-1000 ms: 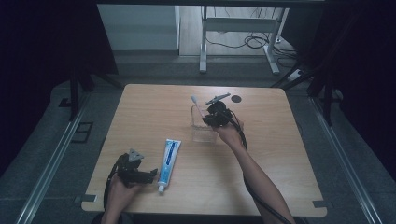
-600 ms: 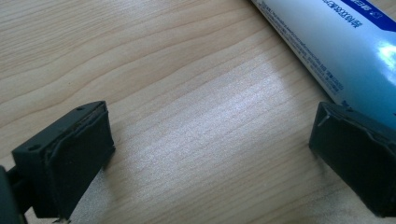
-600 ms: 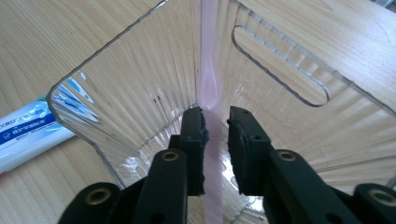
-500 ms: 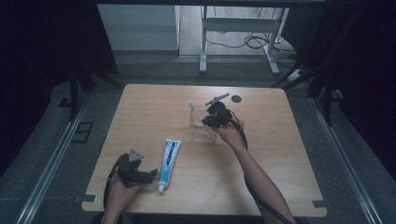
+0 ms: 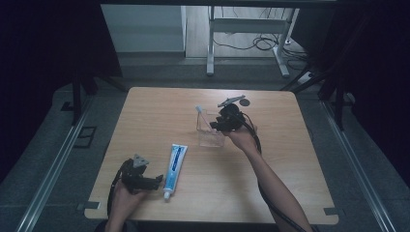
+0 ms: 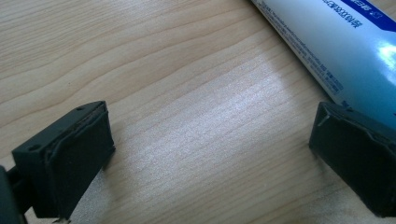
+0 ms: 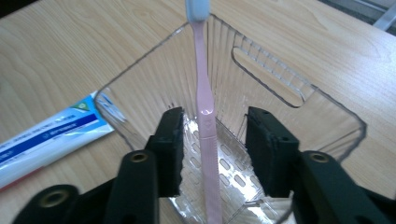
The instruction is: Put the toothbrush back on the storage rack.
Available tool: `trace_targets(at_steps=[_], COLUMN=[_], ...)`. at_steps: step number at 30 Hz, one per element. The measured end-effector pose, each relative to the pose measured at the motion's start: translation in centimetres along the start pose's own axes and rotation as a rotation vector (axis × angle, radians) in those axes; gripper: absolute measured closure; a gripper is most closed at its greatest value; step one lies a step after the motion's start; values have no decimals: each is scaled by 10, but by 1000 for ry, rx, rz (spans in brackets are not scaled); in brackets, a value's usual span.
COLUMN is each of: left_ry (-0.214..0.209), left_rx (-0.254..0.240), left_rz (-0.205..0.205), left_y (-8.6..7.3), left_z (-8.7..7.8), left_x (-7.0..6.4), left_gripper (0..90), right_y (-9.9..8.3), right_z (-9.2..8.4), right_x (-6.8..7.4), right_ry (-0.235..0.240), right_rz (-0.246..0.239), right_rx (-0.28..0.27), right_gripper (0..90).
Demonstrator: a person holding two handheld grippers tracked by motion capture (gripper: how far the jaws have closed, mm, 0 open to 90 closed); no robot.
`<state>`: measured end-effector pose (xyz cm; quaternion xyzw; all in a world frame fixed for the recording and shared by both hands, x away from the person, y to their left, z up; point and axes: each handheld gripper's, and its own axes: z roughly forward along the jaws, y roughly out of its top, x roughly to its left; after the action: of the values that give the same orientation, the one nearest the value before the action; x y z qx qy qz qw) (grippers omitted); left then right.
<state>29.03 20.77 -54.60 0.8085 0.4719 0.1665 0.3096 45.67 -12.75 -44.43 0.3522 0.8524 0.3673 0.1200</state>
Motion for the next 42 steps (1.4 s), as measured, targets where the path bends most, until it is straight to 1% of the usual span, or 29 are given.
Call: trace_targets(at_steps=[1,4,8,13,15,20,24,26,27,29,30,34,36,37,42], left_ry=[0,0,0,0,0,0,1,2,3,3,3,3,3,3,6], left_rx=[0,0,0,0,0,0,1,-5,1,-4,2,-3,0,-5,-6], left_rz=[0,0,0,0,0,1,1,-9,-1,-8,-1,-5,2,-6,-12], left_y=[0,0,0,0,0,0,0,0,0,0,0,0,0,0,0], left_z=[0,0,0,0,0,0,0,0,0,0,0,0,0,0,1], left_x=[0,0,0,0,0,0,0,-1,0,-1,0,-1,0,-1,-1], left_gripper=[0,0,0,0,0,0,0,0,0,0,0,0,0,0,0], right_y=[0,-1,-4,-8,-9,-14,-21,-25,-26,-30,-32,-39,-44,-46,-56], right_z=[-2,-9,-17,-28,-33,-43,-49,-52,-54,-57,-58,-63,-65,-65,-68], right_x=[0,1,5,9,11,14,16,16,17,17,17,16,16,16,17], right_ry=[5,20,25,36,39,47,52,48,45,39,37,32,32,31,16], right_rz=[3,-9,-22,-32,-33,-69,-74,-80,-81,-81,-85,-90,-91,-91,-96], right_rx=[-6,-17,-26,-51,-55,-51,-58,-62,-63,-66,-68,-67,-65,-65,-56], right_gripper=[537,476,419,356,326,252,204,180,169,150,144,135,127,118,68])
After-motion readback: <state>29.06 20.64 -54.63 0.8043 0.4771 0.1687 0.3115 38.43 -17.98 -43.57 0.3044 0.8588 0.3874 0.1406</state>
